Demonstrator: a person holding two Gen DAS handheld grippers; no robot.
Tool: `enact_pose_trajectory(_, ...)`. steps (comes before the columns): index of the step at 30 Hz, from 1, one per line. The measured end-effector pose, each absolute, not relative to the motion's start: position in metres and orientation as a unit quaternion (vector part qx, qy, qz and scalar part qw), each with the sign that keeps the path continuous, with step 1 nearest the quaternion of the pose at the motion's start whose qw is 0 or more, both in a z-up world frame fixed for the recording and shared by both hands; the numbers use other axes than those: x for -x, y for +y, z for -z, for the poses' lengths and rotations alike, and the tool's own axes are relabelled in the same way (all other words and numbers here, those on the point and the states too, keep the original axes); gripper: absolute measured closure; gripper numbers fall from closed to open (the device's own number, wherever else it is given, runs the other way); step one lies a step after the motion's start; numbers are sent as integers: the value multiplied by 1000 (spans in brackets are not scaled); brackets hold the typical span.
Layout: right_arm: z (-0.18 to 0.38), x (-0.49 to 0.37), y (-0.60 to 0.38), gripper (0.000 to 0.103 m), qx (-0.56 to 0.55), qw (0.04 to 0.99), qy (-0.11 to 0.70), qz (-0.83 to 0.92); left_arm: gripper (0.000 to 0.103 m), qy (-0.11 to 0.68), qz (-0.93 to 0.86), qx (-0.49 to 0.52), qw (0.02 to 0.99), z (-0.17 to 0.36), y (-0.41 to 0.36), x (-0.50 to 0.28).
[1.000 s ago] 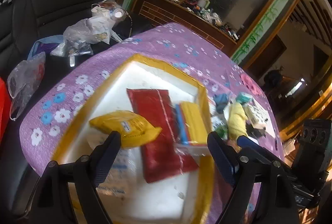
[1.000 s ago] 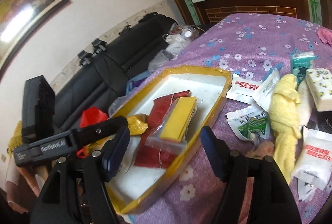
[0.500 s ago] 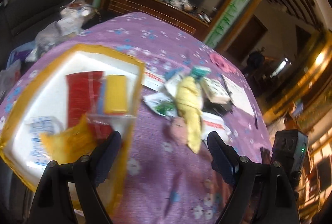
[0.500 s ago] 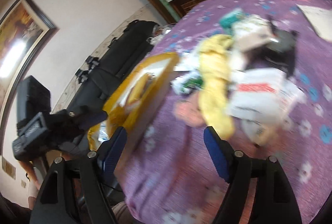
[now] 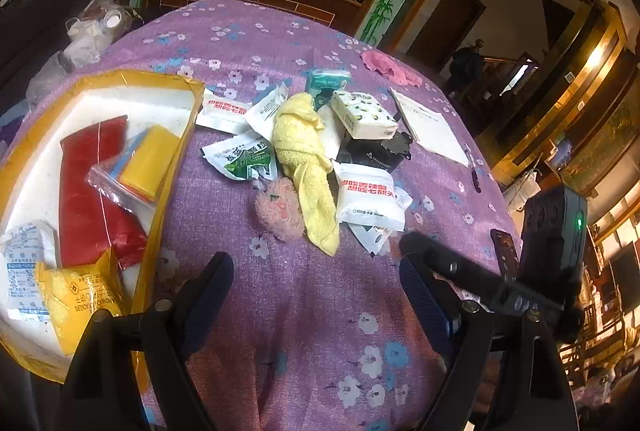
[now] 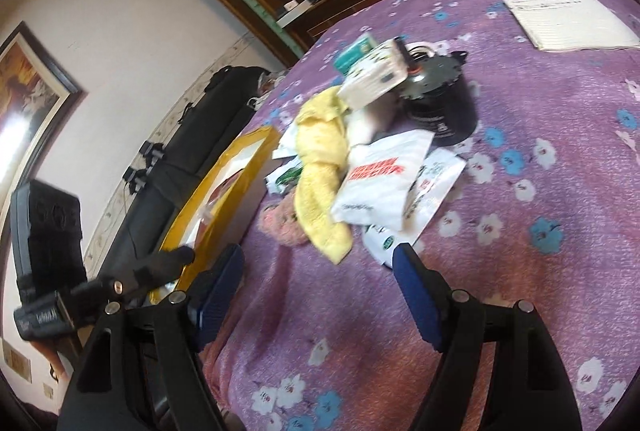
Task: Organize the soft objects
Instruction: 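Return both tools to the pile of items, then grasp the yellow towel with the left gripper while right grasps a white packet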
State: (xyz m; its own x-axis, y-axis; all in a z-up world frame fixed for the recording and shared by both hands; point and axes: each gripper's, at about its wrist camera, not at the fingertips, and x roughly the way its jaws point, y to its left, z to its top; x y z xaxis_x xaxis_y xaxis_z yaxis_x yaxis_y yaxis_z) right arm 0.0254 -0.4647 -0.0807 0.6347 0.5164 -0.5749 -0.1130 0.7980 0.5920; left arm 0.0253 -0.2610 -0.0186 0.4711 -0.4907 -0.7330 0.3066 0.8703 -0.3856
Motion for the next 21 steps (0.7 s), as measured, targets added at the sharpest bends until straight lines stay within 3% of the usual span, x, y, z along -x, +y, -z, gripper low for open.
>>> enact_pose_trajectory(14,101,-94,-464,29,-189,883,425,-60,15,462,227,105,851,23,-254,-35)
enact_pose_trajectory(21,92,-79,-456,56,-147,906,394,-51,15,465,226,103,850,25,-262,-40)
